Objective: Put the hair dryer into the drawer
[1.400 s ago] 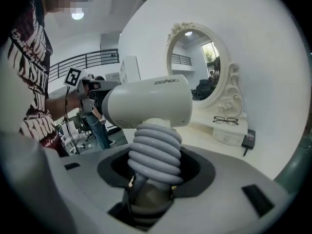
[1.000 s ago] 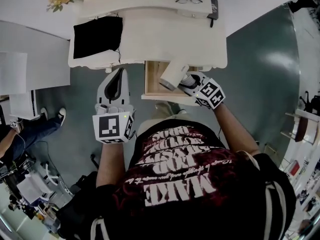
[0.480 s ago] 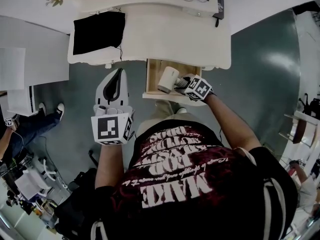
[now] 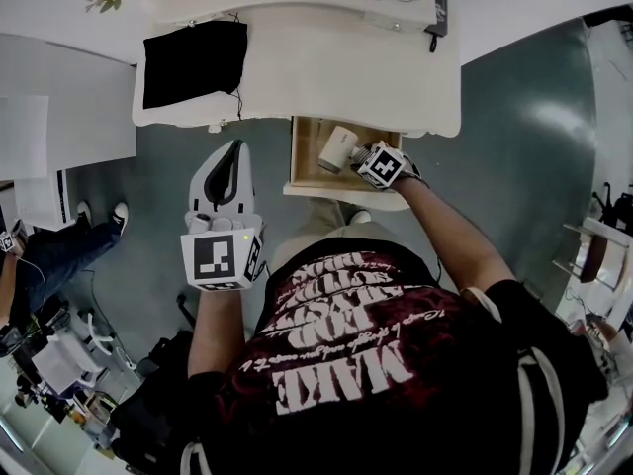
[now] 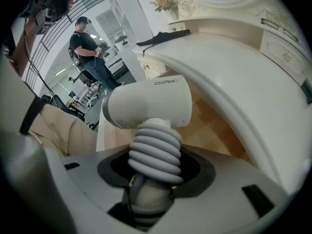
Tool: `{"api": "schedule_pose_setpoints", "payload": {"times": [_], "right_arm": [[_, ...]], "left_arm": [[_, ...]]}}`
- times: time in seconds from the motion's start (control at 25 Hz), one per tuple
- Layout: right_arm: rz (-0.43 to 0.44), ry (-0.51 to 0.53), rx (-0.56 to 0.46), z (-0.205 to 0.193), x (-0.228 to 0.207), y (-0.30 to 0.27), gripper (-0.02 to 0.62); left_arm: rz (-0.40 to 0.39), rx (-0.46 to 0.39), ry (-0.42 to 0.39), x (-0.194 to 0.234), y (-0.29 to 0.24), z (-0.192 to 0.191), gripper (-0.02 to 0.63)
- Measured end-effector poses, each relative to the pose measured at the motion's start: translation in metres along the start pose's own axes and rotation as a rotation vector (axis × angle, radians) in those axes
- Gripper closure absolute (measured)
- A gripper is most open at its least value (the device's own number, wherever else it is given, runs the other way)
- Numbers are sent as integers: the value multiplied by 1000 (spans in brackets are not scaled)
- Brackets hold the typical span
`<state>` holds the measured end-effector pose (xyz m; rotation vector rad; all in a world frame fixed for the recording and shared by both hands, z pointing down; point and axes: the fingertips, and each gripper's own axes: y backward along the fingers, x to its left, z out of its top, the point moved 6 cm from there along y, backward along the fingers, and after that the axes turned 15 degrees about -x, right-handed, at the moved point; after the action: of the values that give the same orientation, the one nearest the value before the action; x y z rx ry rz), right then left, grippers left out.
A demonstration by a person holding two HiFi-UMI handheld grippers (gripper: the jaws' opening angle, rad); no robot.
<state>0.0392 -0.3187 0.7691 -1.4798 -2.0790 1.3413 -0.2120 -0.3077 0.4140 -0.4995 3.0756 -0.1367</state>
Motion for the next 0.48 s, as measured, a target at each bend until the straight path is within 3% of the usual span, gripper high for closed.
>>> {"api": "schedule_pose_setpoints", "payload": {"times": [0.48], "right_arm": [[-109,-27,194,-28,-18,-33,380]], "left_arm": [[-8,34,-4,-5,0,-9,601]]}}
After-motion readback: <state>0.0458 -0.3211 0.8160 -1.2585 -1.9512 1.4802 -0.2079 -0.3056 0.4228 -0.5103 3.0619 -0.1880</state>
